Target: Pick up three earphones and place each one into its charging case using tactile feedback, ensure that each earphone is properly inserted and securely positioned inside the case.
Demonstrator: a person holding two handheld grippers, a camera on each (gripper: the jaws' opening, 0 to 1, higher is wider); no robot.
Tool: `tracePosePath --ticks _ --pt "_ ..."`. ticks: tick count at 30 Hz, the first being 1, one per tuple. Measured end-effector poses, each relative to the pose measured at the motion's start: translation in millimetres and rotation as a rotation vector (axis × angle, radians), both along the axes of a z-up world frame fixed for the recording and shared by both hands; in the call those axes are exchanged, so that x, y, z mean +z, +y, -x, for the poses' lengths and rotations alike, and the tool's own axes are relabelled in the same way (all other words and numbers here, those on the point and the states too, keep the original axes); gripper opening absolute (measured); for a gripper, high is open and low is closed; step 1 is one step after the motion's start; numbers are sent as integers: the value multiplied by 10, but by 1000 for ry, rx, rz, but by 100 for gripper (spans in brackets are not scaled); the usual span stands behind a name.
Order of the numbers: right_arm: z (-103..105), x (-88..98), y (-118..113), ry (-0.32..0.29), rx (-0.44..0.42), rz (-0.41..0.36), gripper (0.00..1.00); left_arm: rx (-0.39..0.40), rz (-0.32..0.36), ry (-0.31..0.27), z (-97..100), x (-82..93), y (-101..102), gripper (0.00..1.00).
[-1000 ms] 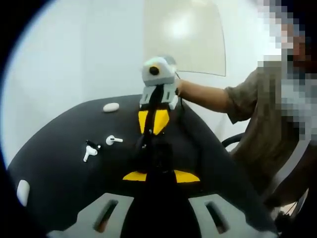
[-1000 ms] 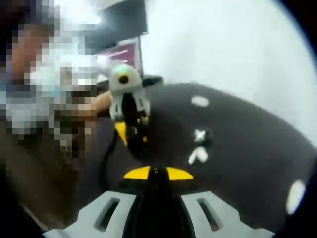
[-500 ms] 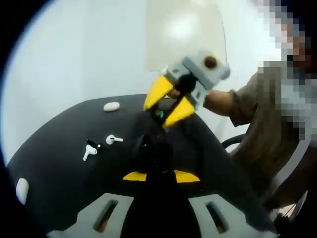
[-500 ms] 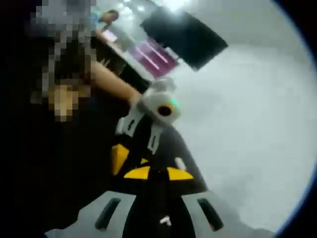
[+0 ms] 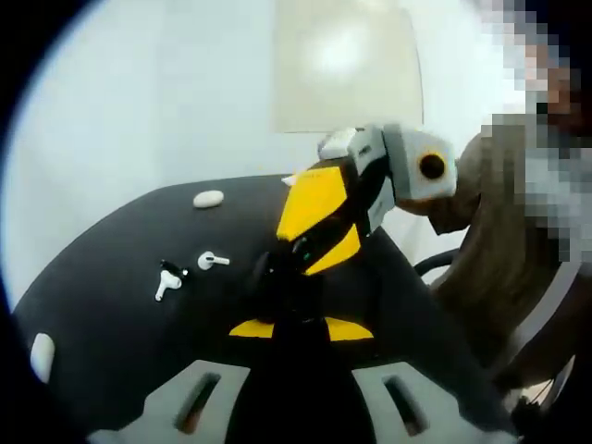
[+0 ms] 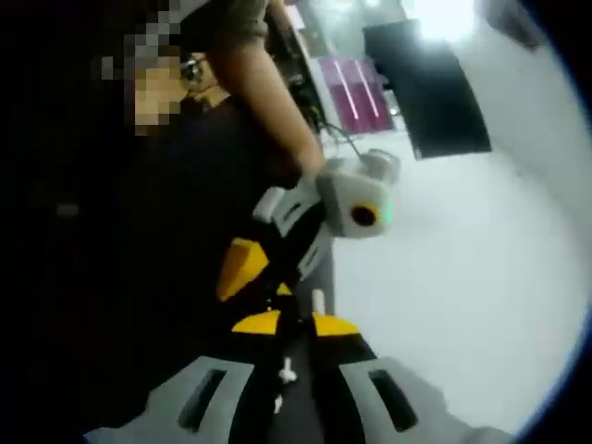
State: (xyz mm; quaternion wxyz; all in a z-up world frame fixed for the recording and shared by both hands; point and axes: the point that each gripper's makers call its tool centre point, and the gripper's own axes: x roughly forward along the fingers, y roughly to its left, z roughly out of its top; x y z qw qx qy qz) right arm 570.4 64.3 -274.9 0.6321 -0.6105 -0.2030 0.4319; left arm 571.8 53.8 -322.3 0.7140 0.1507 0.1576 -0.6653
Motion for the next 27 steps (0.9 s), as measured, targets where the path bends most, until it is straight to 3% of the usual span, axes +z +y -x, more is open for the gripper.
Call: tracePosePath --ticks 5,11,18,22,27 --pt "-2 3 -7 71 -8 -38 13 0 -1 -3 -58 10 46 15" --pt "50 -13 -6 96 4 -35 13 0 -2 -6 -41 6 34 15" --pt "80 -25 10 213 14 -86 13 1 -3 -8 -14 -2 16 15" --pt "100 22 -9 337 27 -184 13 2 -5 -7 -6 -8 15 15" --pt "-75 262 -173 496 11 -405 13 3 -5 -7 -10 -14 6 15"
